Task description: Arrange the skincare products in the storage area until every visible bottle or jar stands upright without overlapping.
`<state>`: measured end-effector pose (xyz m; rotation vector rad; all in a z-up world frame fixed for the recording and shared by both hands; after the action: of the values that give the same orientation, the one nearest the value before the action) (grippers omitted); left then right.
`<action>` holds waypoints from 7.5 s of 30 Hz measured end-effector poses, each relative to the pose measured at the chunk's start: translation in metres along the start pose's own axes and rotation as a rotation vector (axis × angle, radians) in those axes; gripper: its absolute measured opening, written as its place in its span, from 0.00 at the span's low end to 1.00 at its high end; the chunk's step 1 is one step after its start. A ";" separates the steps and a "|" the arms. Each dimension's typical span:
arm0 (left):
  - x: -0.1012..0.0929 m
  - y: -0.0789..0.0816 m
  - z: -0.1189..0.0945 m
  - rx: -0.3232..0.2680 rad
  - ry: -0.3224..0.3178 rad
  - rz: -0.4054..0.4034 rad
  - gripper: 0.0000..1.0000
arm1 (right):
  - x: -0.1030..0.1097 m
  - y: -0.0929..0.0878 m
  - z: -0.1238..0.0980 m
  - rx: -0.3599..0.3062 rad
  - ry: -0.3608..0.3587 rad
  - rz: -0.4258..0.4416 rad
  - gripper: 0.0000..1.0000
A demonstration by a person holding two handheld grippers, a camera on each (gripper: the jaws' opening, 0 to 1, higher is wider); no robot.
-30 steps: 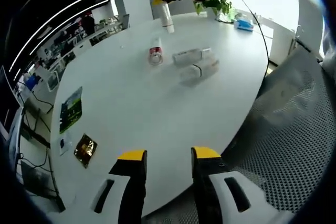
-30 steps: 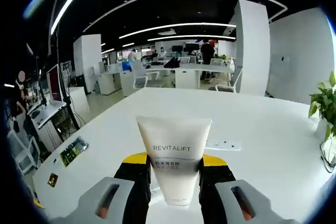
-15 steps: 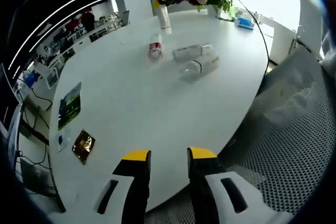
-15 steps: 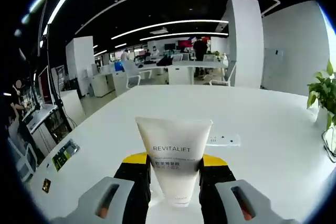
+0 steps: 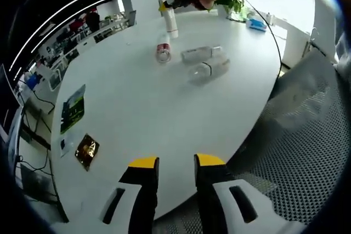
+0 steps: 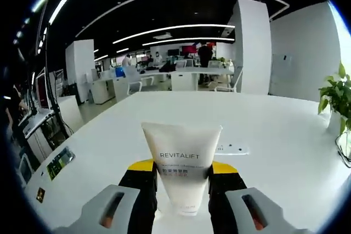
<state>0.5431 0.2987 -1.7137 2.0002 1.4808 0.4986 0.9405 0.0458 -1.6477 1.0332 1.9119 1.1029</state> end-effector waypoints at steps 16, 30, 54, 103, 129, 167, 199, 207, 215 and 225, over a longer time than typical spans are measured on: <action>-0.001 0.000 0.000 0.000 -0.001 0.002 0.21 | -0.005 0.002 0.000 -0.002 0.038 0.009 0.33; 0.000 0.001 -0.001 -0.015 0.004 -0.003 0.21 | 0.000 -0.019 -0.045 0.055 0.144 -0.001 0.56; 0.002 0.002 -0.003 -0.031 0.019 -0.007 0.18 | 0.131 -0.007 -0.026 0.309 0.863 -1.275 0.53; 0.001 -0.009 0.004 0.024 0.011 0.016 0.11 | 0.141 -0.058 0.034 0.689 1.059 -2.033 0.25; 0.001 -0.008 0.004 0.020 0.016 0.011 0.12 | 0.135 -0.026 0.001 0.544 0.928 -1.606 0.22; -0.006 -0.008 0.006 0.033 -0.028 0.057 0.23 | 0.121 0.011 -0.154 0.091 0.700 -0.437 0.23; -0.011 0.014 -0.006 -0.049 -0.096 0.014 0.49 | 0.134 -0.009 -0.238 -0.037 0.683 -0.216 0.23; -0.016 0.060 -0.023 -0.262 -0.153 -0.083 0.56 | 0.134 -0.002 -0.248 -0.077 0.676 -0.194 0.23; -0.047 0.080 -0.027 -0.423 -0.250 -0.021 0.57 | 0.163 0.000 -0.253 -0.082 0.723 -0.222 0.23; -0.038 0.096 -0.043 -0.523 -0.273 -0.147 0.58 | 0.192 -0.007 -0.268 -0.083 0.715 -0.236 0.23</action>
<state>0.5749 0.2531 -1.6165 1.4726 1.1705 0.4699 0.6259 0.1183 -1.5786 0.3559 2.4228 1.5230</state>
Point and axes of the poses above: the point that each gripper's makers call its tool centre point, and the gripper's own axes: z roughly forward along the fingers, x roughly to its left, y roughly out of its top, the point moved 9 cm from there along -z, roughly backward along the fingers, and after that the axes turned 13 degrees about -z, right-handed, at the moved point
